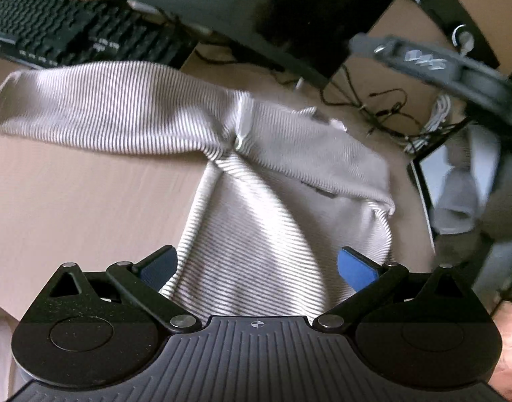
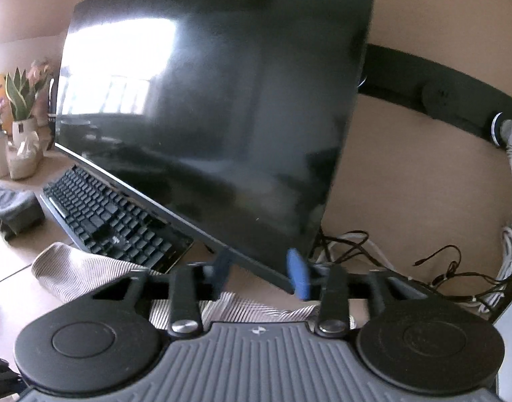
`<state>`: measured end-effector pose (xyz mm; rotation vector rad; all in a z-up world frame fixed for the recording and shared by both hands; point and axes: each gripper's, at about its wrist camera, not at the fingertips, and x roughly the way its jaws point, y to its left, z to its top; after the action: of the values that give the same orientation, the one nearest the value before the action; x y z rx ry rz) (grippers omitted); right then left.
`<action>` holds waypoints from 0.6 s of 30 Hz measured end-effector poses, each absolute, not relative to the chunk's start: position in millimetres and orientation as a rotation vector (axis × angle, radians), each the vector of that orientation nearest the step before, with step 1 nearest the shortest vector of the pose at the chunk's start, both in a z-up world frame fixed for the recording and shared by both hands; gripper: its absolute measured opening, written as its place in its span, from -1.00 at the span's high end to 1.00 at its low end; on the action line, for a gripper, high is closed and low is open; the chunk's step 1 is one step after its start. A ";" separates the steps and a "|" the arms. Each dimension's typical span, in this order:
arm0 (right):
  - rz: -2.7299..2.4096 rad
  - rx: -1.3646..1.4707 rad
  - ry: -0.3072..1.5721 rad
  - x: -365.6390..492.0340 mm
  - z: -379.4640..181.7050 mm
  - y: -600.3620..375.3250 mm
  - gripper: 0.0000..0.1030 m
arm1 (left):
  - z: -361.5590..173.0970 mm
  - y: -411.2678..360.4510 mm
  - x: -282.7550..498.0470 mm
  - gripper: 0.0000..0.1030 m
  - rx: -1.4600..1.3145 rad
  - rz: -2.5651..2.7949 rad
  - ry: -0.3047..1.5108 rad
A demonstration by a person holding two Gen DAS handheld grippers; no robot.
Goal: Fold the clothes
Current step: 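Lay the sleeve on the shirt body and open the right tool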
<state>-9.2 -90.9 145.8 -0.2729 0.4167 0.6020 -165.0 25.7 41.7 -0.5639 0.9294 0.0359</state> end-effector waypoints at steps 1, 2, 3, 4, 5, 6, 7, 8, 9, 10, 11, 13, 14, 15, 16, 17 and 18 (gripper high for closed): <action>0.595 -0.267 0.411 -7.2 146.9 -97.2 0.10 | 38.5 25.5 -162.0 -1.00 -0.564 0.035 0.940; 0.579 -0.259 0.416 -3.9 147.4 -107.0 0.10 | 35.4 25.1 -158.8 -1.00 -0.564 0.032 0.950; 0.552 -0.247 0.428 -0.4 145.9 -117.1 0.10 | 32.7 24.2 -155.3 -1.00 -0.561 0.027 0.957; 0.521 -0.236 0.447 3.5 142.9 -126.6 0.10 | 30.3 23.0 -151.6 -1.00 -0.556 0.019 0.962; 0.489 -0.225 0.470 7.4 138.4 -136.5 0.10 | 27.9 21.7 -147.8 -1.00 -0.551 0.012 0.967; 0.450 -0.206 0.507 10.5 130.9 -148.9 0.10 | 25.5 20.5 -142.8 -1.00 -0.543 0.000 0.968; 0.424 -0.187 0.550 12.1 122.5 -159.8 0.10 | 23.2 19.1 -137.1 -1.00 -0.527 -0.014 0.964; 0.406 -0.165 0.608 11.9 109.3 -171.1 0.10 | 20.8 17.6 -131.6 -1.00 -0.507 -0.027 0.960; 0.396 -0.151 0.666 8.6 94.1 -180.3 0.11 | 17.9 15.3 -125.9 -1.00 -0.480 -0.037 0.959; 0.394 -0.143 0.718 2.6 78.1 -187.3 0.11 | 14.5 12.5 -120.0 -1.00 -0.446 -0.045 0.962; 0.395 -0.139 0.757 -2.6 64.3 -190.7 0.11 | 10.4 9.8 -114.0 -1.00 -0.414 -0.052 0.970; 0.378 -0.126 0.829 -12.1 37.6 -199.0 0.11 | 4.2 3.2 -105.3 -1.00 -0.370 -0.073 0.984; 0.363 -0.116 0.860 -16.4 25.0 -203.8 0.13 | 1.5 -0.3 -101.3 -1.00 -0.351 -0.085 0.989; 0.355 -0.114 0.837 -22.4 18.0 -207.6 0.16 | -0.8 -4.8 -96.1 -1.00 -0.341 -0.103 1.007; 0.358 -0.148 0.820 -26.8 17.8 -207.9 0.18 | -1.6 -10.6 -91.6 -1.00 -0.329 -0.111 1.017; 0.360 -0.181 0.805 -31.1 17.7 -208.2 0.18 | -1.9 -16.2 -87.9 -1.00 -0.312 -0.113 1.020; 0.351 -0.186 0.809 -32.2 18.8 -211.1 0.18 | -2.5 -23.4 -84.0 -1.00 -0.290 -0.119 1.026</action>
<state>-32.2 -211.1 18.8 -0.1865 0.8092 0.3514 -84.0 -23.4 -2.5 -0.2896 1.0258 -0.1185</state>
